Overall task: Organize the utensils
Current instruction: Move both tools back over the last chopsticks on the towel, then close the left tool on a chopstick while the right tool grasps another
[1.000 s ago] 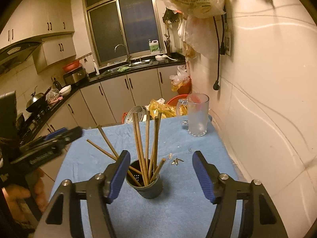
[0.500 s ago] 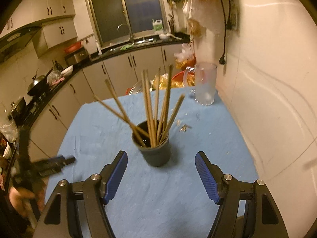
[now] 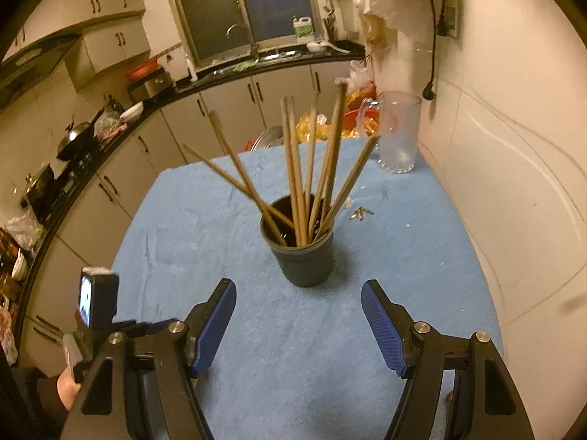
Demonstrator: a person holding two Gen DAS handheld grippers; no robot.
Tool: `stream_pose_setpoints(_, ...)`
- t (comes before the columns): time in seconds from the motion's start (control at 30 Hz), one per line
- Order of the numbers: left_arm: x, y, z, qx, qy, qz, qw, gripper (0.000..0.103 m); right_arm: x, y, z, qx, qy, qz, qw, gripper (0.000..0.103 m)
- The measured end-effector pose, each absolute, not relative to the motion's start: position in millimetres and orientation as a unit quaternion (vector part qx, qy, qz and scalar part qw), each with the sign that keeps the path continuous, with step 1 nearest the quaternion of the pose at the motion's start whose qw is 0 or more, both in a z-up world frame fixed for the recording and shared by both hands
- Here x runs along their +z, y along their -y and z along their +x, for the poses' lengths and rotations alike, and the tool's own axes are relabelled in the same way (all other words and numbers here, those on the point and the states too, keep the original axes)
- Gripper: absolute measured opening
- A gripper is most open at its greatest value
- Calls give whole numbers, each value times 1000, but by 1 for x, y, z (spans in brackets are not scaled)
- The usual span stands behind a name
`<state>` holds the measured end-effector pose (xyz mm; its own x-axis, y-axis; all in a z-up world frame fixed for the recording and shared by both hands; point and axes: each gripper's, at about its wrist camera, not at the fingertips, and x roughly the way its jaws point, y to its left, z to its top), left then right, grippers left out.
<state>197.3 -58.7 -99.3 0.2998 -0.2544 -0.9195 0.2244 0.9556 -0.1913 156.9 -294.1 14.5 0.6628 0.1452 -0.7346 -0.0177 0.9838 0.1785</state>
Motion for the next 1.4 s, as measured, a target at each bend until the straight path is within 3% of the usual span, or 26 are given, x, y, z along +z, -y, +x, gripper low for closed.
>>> stream_pose_setpoints(0.1,-103,55,204,-154,-572,-26,805,10,6,286,159,58,-422,76,901,74)
stream_pose_setpoints(0.37,-104,16,195,-154,-583,-47,796,8,-29,251,177,119,-471,103,868,73)
stream_pose_setpoints(0.4,-104,10,194,-154,-583,-45,796,8,-37,244,181,133,-482,106,860,71)
stream_pose_setpoints(0.47,-104,-2,193,-159,-586,-54,793,8,-57,226,190,159,-510,108,838,49)
stream_pose_setpoints(0.53,-104,-12,193,-158,-588,-65,791,8,-82,205,203,171,-541,97,817,41)
stream_pose_setpoints(0.9,-104,-22,194,-155,-596,-81,784,9,-131,147,235,152,-580,61,798,26)
stream_pose_setpoints(0.97,-104,-21,195,-151,-598,-83,783,9,-133,146,234,141,-575,43,805,13)
stream_pose_setpoints(1.4,-102,3,218,-115,-611,-45,782,9,-138,171,233,132,-580,76,800,13)
